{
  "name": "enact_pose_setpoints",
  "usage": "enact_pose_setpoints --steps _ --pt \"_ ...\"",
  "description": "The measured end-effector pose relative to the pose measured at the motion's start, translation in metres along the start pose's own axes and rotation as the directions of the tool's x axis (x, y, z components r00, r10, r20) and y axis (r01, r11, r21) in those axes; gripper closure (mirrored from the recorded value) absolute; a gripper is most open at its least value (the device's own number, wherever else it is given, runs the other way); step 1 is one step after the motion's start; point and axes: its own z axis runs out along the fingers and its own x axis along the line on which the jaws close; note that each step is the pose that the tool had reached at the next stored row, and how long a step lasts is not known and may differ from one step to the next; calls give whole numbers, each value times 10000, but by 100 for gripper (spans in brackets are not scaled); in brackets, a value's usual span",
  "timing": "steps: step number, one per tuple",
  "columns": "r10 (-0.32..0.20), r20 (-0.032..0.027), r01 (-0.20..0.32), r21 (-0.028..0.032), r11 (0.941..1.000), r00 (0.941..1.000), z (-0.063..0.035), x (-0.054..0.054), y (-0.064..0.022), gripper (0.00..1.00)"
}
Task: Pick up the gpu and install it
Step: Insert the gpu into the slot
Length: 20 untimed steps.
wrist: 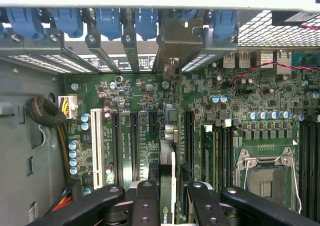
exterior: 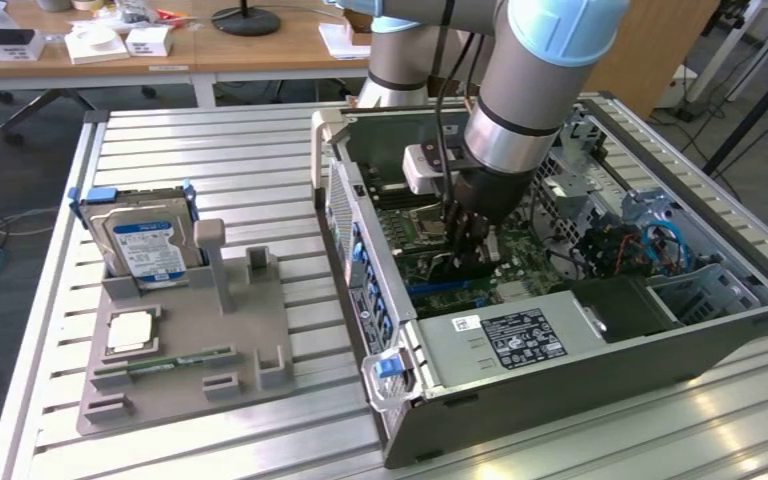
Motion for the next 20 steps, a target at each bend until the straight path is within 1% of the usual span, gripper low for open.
enact_pose_setpoints --steps 6,10,20 --pt "-1 0 1 0 10000 10000 3 0 -3 74" --pt "-2 17 2 0 10000 10000 5 0 -6 74" --pt "58 32 -58 3 10000 10000 5 0 -7 74"
